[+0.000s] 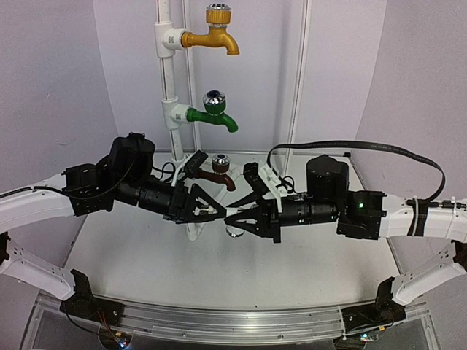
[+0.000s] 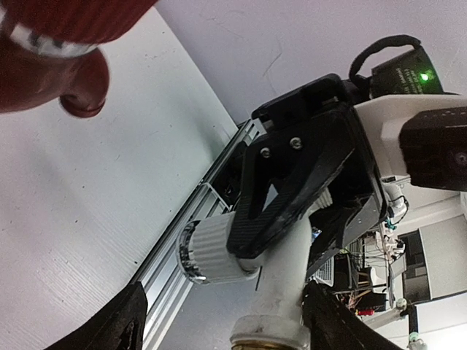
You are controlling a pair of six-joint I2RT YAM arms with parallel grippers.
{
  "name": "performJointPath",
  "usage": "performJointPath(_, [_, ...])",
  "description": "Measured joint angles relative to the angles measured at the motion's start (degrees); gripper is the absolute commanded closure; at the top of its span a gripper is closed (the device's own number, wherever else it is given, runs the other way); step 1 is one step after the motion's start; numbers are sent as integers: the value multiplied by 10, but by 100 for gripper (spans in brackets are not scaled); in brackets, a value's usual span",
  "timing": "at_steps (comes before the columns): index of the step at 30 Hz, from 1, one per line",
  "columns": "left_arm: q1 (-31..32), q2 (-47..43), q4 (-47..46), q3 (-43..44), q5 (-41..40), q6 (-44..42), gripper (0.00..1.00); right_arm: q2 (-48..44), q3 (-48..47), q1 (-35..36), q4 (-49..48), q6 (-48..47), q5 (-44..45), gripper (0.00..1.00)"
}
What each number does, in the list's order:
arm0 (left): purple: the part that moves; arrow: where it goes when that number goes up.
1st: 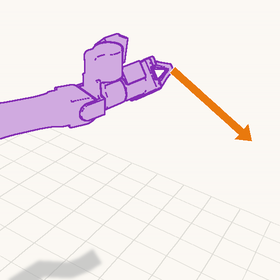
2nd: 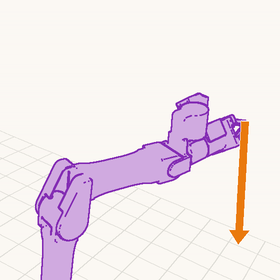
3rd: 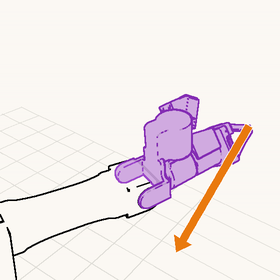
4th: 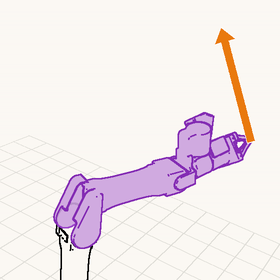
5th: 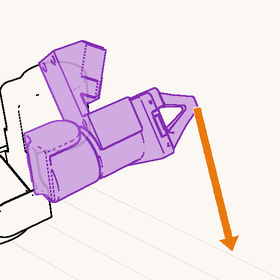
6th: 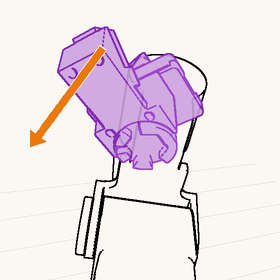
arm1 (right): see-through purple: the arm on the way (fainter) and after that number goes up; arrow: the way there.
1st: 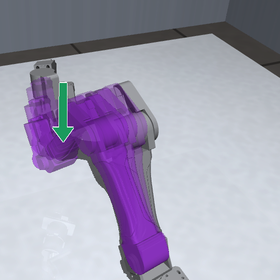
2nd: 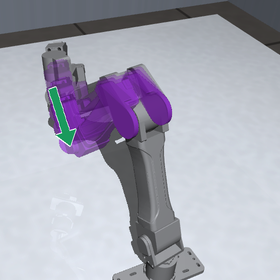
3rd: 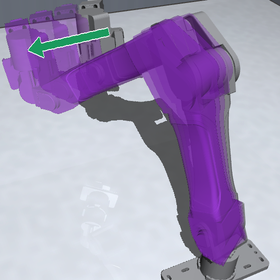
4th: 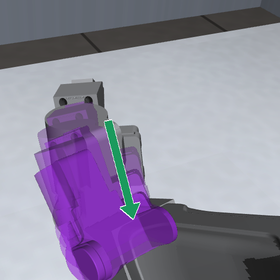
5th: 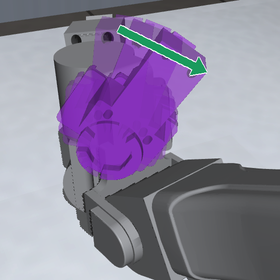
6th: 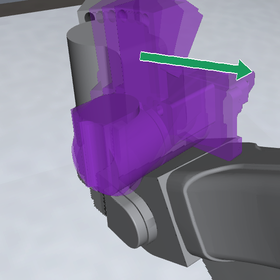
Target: Install the water faucets
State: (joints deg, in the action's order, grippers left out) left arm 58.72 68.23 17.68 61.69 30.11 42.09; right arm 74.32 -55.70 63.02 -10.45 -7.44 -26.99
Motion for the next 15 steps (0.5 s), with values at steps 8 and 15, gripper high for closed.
performJointPath(8, [0, 0, -66, -4, 27, 27, 95, -1, -2, 0, -2, 0, -8, 100])
performJointPath(15, [-2, -1, -112, -24, 34, 45, 100, -3, -2, -1, -18, 46, -10, 39])
